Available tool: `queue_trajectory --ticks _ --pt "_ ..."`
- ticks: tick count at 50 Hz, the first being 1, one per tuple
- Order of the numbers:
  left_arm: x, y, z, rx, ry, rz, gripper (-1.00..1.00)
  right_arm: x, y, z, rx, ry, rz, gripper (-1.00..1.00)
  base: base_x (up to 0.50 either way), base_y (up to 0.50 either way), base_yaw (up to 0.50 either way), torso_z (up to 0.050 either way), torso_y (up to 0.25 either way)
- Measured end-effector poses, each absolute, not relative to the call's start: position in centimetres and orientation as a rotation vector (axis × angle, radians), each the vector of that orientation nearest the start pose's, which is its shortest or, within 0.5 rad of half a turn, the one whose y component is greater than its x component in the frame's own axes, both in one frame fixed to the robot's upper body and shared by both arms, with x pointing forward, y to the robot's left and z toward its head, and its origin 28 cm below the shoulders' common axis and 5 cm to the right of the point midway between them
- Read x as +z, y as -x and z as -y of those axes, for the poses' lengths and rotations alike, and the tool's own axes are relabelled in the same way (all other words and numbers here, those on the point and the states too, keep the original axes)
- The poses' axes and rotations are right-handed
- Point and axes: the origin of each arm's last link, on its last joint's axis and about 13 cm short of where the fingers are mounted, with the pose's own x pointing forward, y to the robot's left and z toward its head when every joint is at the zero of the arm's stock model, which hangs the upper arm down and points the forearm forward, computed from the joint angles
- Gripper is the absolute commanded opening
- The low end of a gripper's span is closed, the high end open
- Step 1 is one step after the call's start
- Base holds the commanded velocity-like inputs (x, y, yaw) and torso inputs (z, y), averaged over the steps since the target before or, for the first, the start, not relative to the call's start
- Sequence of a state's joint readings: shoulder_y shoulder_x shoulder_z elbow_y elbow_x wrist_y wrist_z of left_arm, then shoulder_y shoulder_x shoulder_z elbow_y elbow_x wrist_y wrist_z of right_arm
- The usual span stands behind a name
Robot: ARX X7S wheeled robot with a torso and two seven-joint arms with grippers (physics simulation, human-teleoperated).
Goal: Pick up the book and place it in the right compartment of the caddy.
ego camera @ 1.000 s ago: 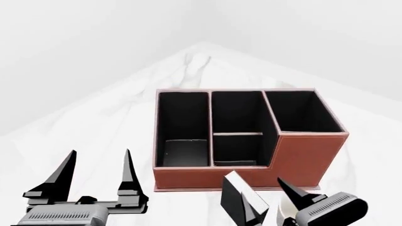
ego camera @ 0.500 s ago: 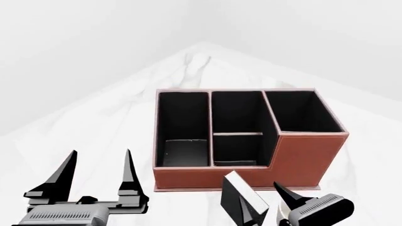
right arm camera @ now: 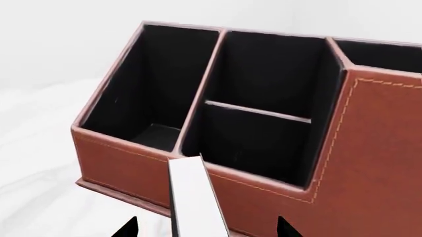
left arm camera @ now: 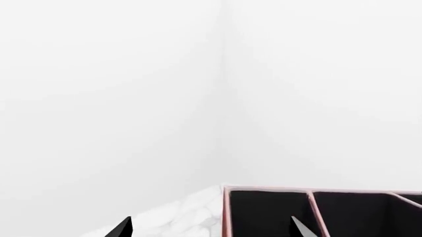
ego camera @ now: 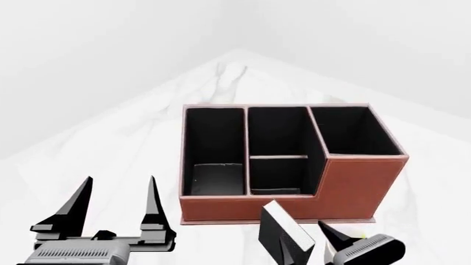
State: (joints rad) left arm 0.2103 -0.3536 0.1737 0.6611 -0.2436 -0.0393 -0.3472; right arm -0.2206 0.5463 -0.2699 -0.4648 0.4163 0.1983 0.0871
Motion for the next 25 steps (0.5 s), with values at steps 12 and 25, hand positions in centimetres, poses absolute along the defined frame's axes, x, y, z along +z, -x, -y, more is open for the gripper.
queue_trajectory --ticks 12,25 --pt "10.7 -15.3 -21.4 -0.011 0.039 0.329 1.00 4.5 -14.5 13.2 0.364 0.051 -0.134 1.00 0.00 0.00 0.00 0.000 0.000" --pt "10.7 -15.2 -21.4 -0.014 0.039 0.328 1.00 3.8 -14.4 13.1 0.363 0.037 -0.150 1.00 0.00 0.00 0.00 0.000 0.000"
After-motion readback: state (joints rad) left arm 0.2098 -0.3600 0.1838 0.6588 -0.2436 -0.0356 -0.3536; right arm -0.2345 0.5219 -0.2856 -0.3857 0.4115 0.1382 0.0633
